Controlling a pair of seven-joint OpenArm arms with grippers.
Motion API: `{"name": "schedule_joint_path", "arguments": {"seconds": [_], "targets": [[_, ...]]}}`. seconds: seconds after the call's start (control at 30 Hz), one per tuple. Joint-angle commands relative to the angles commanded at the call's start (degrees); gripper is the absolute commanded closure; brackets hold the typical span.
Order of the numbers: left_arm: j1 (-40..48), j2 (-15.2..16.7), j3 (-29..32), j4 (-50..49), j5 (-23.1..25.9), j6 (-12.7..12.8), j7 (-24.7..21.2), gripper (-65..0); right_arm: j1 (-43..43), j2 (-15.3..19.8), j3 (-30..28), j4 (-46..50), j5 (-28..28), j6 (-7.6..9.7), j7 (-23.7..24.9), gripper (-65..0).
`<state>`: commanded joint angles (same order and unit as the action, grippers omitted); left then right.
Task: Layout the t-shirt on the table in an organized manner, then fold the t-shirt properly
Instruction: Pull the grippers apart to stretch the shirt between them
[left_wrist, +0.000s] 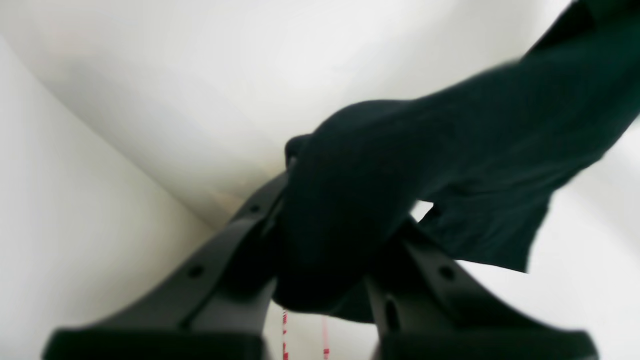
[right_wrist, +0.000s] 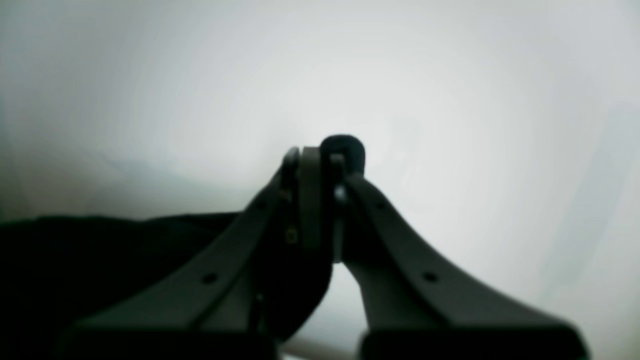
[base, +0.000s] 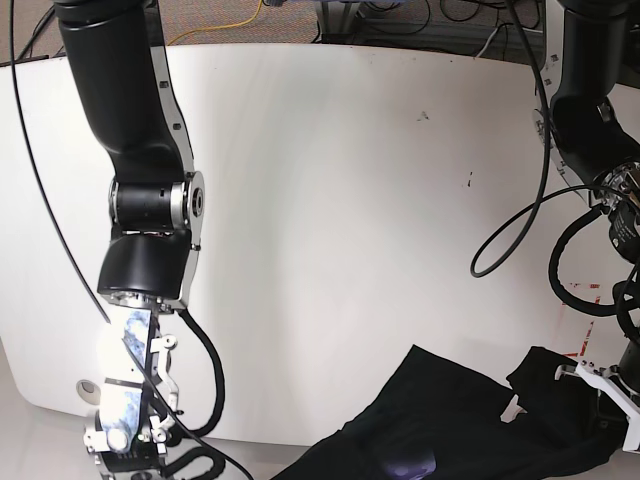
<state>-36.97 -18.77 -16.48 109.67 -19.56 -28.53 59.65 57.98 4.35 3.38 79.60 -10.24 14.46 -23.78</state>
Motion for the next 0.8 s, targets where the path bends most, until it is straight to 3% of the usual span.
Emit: {"name": "schedule_joint_path", "arguments": {"seconds": [0.67, 0.8], "targets": [[22.4, 0.4, 0.0, 0.1, -0.2, 0.0, -0.3, -0.4, -29.5, 1.1, 4.9, 12.3, 0.1, 0.0, -2.1, 0.0], [24.6, 0.4, -0.3, 0.2, -0.2, 0.0, -0.3, -0.4, -32.2, 1.0, 5.7, 13.4, 0.1, 0.09, -2.1, 0.0]]}}
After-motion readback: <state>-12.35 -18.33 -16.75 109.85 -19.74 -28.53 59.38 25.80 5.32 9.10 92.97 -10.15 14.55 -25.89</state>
